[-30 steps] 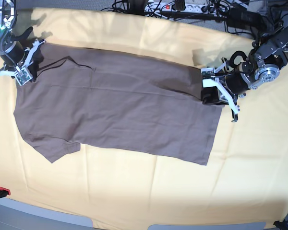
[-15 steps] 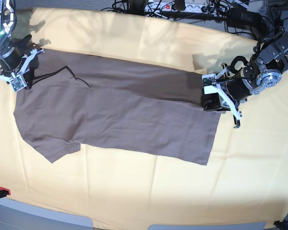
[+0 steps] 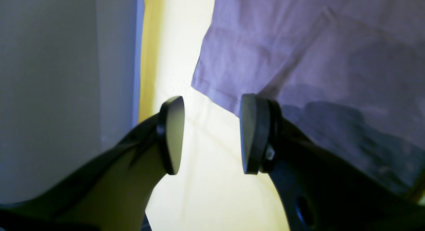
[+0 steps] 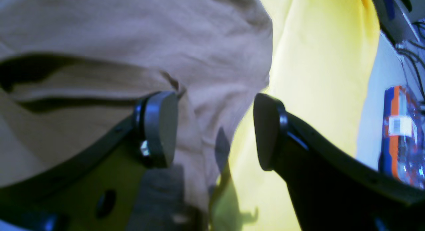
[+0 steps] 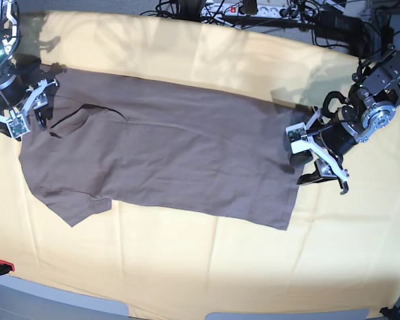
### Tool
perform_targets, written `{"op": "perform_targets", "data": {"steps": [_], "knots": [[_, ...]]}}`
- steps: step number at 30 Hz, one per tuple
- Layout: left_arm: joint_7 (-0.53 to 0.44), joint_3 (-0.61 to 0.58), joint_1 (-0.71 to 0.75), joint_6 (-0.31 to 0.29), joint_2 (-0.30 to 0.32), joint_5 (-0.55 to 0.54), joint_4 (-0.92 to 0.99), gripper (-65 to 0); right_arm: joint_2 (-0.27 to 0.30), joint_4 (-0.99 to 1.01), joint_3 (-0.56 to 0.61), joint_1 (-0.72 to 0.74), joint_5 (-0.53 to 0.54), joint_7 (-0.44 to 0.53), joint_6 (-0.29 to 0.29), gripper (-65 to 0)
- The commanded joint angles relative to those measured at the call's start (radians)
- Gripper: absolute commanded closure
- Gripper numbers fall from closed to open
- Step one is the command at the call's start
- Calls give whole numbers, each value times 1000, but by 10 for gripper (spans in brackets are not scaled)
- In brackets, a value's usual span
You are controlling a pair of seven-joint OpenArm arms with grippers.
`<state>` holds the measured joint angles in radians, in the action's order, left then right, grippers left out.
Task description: Fold the T-shirt properly
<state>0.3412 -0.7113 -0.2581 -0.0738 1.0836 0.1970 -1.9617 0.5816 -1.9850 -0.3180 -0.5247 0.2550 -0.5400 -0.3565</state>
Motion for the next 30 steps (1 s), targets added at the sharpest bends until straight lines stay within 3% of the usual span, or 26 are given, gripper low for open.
{"op": "perform_targets", "data": {"steps": [1, 5, 8, 11, 17, 23, 30], "knots": [[-7, 14, -17, 2, 25, -6, -10, -279, 18, -40, -10, 3, 5, -6, -28, -372], [-7, 14, -16, -131, 39, -46, -12, -262, 21, -118, -10, -35, 89, -116, -209, -372], [-12, 14, -17, -259, 55, -82, -12, -262, 29, -148, -10, -114, 96, -120, -281, -373], [-27, 14, -16, -328, 70, -83, -12, -262, 37, -148, -10, -183, 31, -120, -277, -372], [-34, 14, -17, -327, 69, -79, -12, -262, 37, -141, -10, -263, -109, -103, -191, -373], [-37, 14, -17, -327, 66, -79, -12, -262, 37, -57, -10, -264, -134, -58, -212, -373], [-54, 14, -17, -327, 66, -79, -12, -262, 37, 40, -10, -248, -185, 32, -179, -367]]}}
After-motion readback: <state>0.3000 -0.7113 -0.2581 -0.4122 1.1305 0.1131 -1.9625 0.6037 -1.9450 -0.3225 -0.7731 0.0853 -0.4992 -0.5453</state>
